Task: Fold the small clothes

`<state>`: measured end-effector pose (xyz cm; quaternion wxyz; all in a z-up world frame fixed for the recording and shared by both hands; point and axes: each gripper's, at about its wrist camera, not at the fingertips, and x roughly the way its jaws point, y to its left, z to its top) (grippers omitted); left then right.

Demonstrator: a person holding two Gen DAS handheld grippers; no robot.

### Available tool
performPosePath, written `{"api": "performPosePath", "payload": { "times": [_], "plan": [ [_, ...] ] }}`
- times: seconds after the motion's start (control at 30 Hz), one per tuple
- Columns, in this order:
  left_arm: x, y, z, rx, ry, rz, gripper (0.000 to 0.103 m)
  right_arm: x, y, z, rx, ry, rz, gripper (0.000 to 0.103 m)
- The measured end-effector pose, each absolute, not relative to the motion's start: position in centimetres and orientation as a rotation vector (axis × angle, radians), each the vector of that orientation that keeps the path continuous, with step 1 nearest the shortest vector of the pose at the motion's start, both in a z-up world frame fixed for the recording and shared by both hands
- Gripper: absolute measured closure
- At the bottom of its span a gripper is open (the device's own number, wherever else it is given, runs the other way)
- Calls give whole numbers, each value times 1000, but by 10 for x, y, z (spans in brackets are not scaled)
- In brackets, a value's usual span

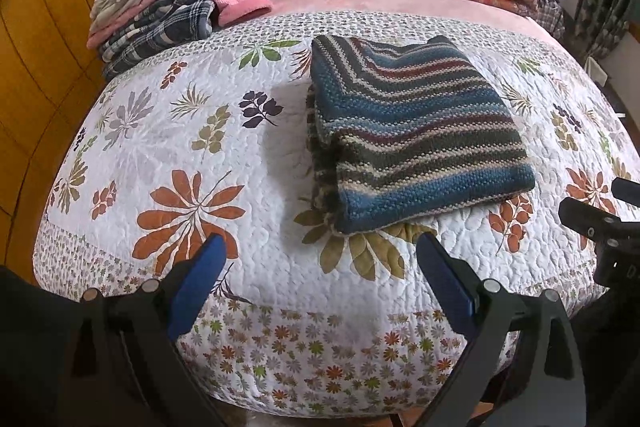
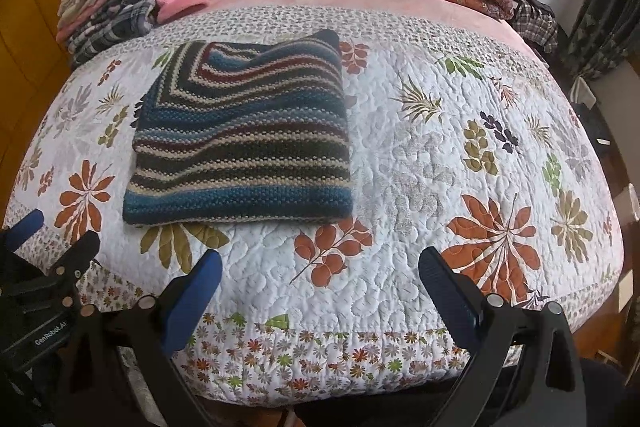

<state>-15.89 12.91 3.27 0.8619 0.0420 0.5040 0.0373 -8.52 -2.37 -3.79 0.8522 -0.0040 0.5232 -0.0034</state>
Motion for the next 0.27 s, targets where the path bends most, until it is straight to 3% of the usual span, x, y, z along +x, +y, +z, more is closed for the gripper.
{"api": "performPosePath", "payload": {
  "times": [0.27],
  "plan": [
    [-159,129,33,89,1055,80,8,-86,-25,-39,1,1111,-13,4]
  ]
}}
